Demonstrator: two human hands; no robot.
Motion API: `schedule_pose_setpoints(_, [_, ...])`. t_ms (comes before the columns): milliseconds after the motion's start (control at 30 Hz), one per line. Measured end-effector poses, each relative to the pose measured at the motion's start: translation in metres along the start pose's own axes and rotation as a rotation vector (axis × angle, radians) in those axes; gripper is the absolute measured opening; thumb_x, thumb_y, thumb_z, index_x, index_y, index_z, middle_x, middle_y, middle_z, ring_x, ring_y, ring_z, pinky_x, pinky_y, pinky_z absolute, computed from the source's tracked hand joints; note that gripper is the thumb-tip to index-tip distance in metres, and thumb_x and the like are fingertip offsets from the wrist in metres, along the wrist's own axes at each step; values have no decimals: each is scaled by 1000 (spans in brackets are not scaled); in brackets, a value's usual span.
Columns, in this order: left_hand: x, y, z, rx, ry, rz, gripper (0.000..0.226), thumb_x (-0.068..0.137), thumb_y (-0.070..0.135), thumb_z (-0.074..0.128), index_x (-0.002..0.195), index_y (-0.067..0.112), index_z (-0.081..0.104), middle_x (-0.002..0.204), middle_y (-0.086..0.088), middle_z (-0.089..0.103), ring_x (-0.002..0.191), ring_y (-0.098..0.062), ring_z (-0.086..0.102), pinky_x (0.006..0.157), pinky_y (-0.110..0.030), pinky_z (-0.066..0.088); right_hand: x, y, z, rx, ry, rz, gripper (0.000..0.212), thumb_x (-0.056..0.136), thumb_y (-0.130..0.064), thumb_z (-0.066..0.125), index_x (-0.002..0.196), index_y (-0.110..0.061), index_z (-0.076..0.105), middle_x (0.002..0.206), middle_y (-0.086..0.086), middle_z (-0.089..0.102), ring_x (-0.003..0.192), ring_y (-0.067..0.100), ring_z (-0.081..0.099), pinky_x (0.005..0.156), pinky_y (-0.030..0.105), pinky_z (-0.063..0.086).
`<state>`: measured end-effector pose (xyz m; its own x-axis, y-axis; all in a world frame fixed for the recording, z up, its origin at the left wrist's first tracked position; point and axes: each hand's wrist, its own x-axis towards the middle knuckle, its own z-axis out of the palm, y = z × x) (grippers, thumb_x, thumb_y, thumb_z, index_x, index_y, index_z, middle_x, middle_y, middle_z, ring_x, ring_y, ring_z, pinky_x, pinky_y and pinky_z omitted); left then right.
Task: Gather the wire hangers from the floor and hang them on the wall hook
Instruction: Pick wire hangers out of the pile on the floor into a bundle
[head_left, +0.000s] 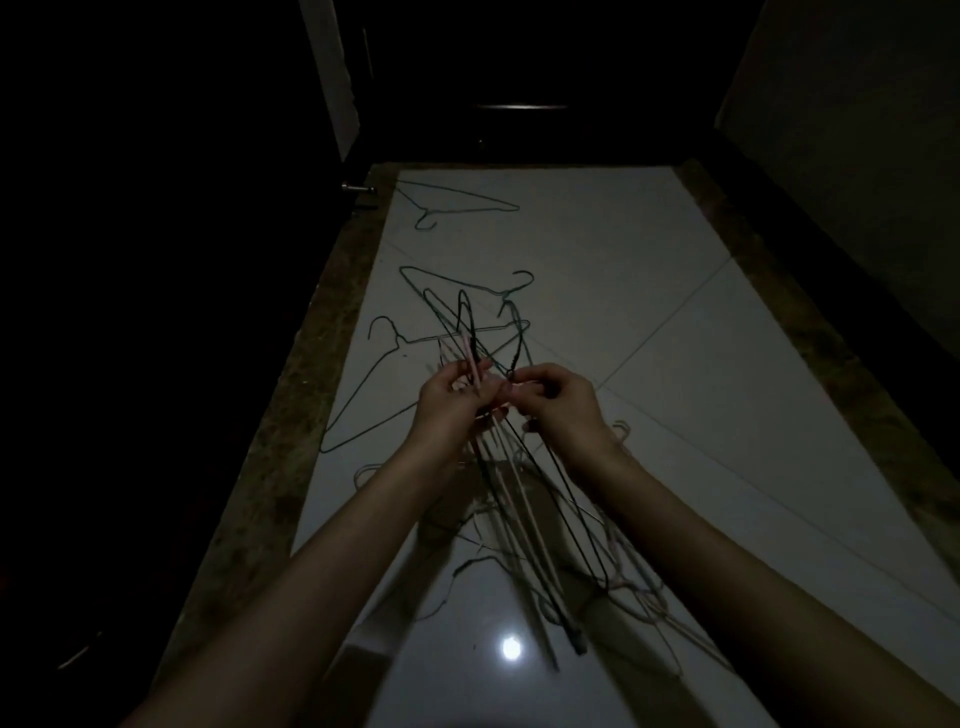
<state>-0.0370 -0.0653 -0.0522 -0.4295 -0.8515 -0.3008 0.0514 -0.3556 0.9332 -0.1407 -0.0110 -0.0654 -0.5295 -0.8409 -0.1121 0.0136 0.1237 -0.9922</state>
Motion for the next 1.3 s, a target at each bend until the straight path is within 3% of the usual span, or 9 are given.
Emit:
schedule_pose_setpoints(167, [-2,-5,7,-29,-17,23,49,89,-1,57,133,15,45,119,-14,59,101,-27,63,71,-24,56,-3,5,-1,-11,17,-2,9,86,-3,60,84,-12,60,79,2,62,71,10,59,56,12,48])
schedule_pose_setpoints(300, [-4,-4,11,47,-52,67,34,89,-1,57,120,12,55,104,-12,62,91,-21,63,63,-17,54,-9,13,-13,-43,-65,-33,13,90,-9,56,99,-8,66,93,3,67,83,9,62,65,14,49])
schedule_pose_setpoints(433, [-3,-10,9,31,-6,38,26,88,-4,58,113,4,57,89,-9,62,78,-15,63,66,-19,56,-18,45,-45,-153,-24,19,8,88,-8,61,94,-11,64,89,1,62,80,14,59,66,23,52])
schedule_pose_setpoints(633, [-6,-12,12,33,-55,31,22,89,-5,54,107,7,58,87,-7,61,76,-12,60,64,-15,54,-54,95,-96,-200,-65,233,14,87,5,56,101,6,60,91,16,59,76,18,60,52,8,47])
schedule_pose_setpoints(767, [-8,-16,15,56,-76,29,19,88,-4,55,100,10,60,89,-8,61,77,-14,61,67,-17,55,-74,126,-113,-289,-47,273,17,81,8,62,89,-7,64,92,13,63,83,29,65,68,23,57])
schedule_pose_setpoints(867, [-8,-20,15,72,-88,21,19,88,-4,57,98,12,60,87,-8,61,76,-14,62,69,-20,55,-86,139,-120,-545,-116,231,22,78,-2,69,96,-14,64,97,-7,55,92,9,58,73,6,46])
schedule_pose_setpoints(1000, [-10,-22,16,55,-101,19,20,88,-6,55,103,7,58,85,-9,61,75,-15,61,66,-19,55,-93,145,-123,-699,-152,138,28,77,-7,72,102,-17,66,93,-14,51,84,-7,50,80,6,44])
schedule_pose_setpoints(1167, [-10,-20,10,84,-110,33,19,88,-5,55,99,10,58,86,-10,61,78,-16,61,67,-19,55,-92,155,-123,-812,-119,88,23,85,-8,63,105,-20,67,97,-5,57,93,7,46,70,1,33])
schedule_pose_setpoints(1300, [-9,-18,7,90,-84,32,22,88,-6,55,107,6,55,87,-9,61,77,-15,60,64,-17,54,-82,148,-129,-789,-59,84,20,89,-8,58,103,-18,67,97,-5,56,88,7,58,74,6,40])
